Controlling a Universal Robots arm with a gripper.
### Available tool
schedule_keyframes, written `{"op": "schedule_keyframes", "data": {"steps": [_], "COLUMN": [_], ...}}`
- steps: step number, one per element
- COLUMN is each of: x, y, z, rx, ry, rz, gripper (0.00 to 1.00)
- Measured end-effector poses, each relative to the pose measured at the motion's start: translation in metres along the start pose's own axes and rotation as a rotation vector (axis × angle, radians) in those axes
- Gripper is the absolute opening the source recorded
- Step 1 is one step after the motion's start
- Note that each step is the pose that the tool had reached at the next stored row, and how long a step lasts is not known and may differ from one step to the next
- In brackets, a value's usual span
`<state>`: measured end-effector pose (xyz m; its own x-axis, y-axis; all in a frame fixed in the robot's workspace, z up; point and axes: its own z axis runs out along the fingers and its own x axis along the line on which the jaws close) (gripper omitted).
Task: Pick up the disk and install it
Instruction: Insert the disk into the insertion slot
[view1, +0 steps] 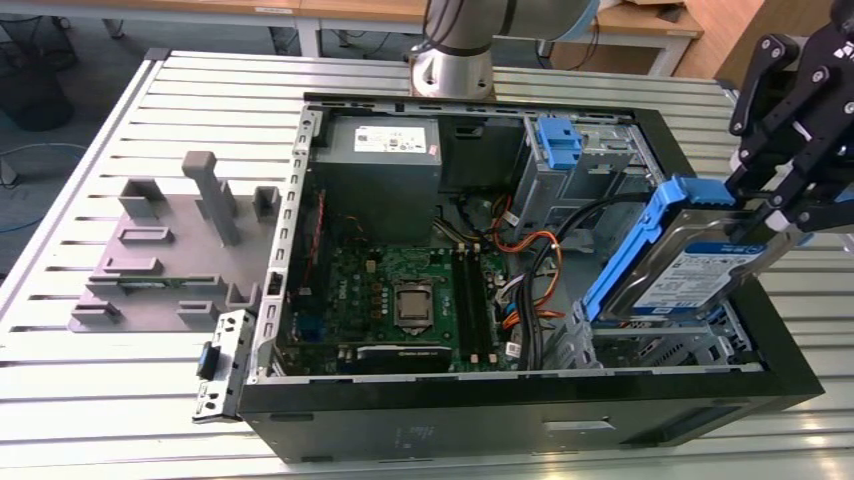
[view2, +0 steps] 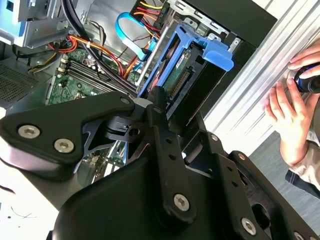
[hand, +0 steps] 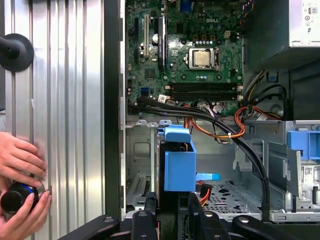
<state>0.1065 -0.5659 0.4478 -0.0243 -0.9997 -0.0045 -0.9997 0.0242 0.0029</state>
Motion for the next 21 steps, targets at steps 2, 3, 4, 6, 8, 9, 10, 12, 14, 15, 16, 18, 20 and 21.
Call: {"op": "schedule_keyframes", "data": {"steps": [2, 3, 4, 6, 8, 9, 10, 12, 14, 15, 16, 18, 20, 21], "x": [0.0, 0.0001, 0.0001, 0.0001, 0.0001, 0.0001, 0.0001, 0.0002, 0.0002, 0.0002, 0.0002, 0.0002, 0.0002, 0.0002], "y": [0.0, 0.0, 0.0, 0.0, 0.0, 0.0, 0.0, -0.0001, -0.0001, -0.0001, -0.0001, -0.0001, -0.0001, -0.0001], "z": [0.0027, 0.0044, 0.006, 0.0096, 0.0132, 0.015, 0.0169, 0.0205, 0.0241, 0.0259, 0.0279, 0.0315, 0.0351, 0.0369], "rx": [0.0002, 0.0003, 0.0003, 0.0003, 0.0003, 0.0003, 0.0003, 0.0003, 0.0003, 0.0003, 0.0003, 0.0003, 0.0003, 0.0003], "ry": [-0.0001, -0.0002, -0.0002, -0.0001, 0.0001, 0.0001, 0.0001, 0.0001, 0.0003, 0.0003, 0.0002, 0.0001, 0.0002, 0.0002], "rz": [0.0, 0.0, 0.0, 0.0, 0.0, 0.0, 0.0, 0.0, 0.0, 0.0, 0.0, 0.0, 0.0, 0.0], "gripper": [0.35, 0.35, 0.35, 0.35, 0.35, 0.35, 0.35, 0.35, 0.35, 0.35, 0.35, 0.35, 0.35, 0.35]}}
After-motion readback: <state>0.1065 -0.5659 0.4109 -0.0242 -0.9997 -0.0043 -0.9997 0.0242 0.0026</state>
